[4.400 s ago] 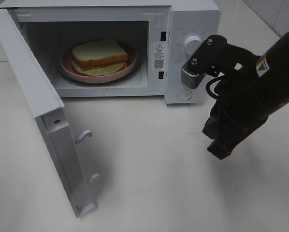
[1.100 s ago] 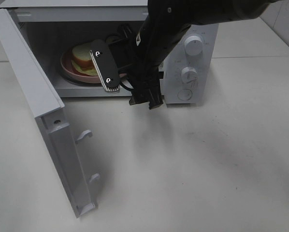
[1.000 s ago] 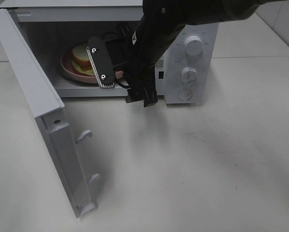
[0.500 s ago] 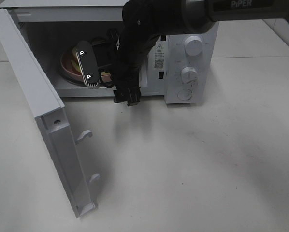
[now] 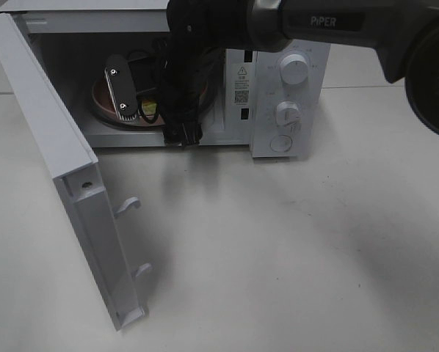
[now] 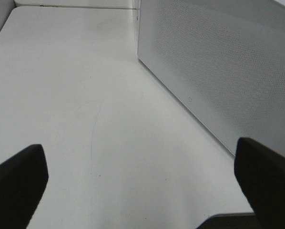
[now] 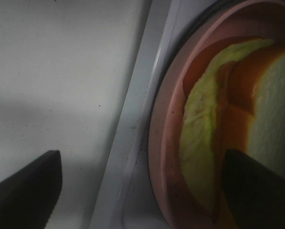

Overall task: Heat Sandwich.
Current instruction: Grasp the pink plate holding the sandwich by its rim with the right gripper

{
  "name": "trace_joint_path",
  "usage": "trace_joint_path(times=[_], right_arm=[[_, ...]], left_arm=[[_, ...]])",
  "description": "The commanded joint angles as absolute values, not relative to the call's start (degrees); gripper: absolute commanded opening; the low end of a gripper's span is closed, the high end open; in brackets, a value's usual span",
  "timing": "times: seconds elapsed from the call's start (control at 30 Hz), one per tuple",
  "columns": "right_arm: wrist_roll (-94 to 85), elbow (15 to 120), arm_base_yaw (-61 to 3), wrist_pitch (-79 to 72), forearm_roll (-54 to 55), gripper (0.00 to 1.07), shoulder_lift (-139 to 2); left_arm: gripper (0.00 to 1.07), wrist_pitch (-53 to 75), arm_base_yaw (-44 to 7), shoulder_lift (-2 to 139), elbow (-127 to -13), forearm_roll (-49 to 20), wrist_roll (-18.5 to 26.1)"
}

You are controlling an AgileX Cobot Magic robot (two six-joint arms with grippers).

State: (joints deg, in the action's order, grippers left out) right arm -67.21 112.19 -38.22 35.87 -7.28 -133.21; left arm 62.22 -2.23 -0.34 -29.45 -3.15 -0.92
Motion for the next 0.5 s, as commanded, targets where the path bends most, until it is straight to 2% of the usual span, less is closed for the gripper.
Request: trace_joint_path(times=[0.03,0.5], right_arm=[[-66.81,113.04,-38.16,36.90,-7.39,0.85,-133.79],[-67.78,113.85,-37.53,35.70,-9.91,0.84,-136.54]], left_arm=[[1.00,61.48,-2.18,-0.63,-29.51,-3.27,-1.03],[1.00,61.48,-2.18,-0.63,-29.51,-3.27,-1.03]])
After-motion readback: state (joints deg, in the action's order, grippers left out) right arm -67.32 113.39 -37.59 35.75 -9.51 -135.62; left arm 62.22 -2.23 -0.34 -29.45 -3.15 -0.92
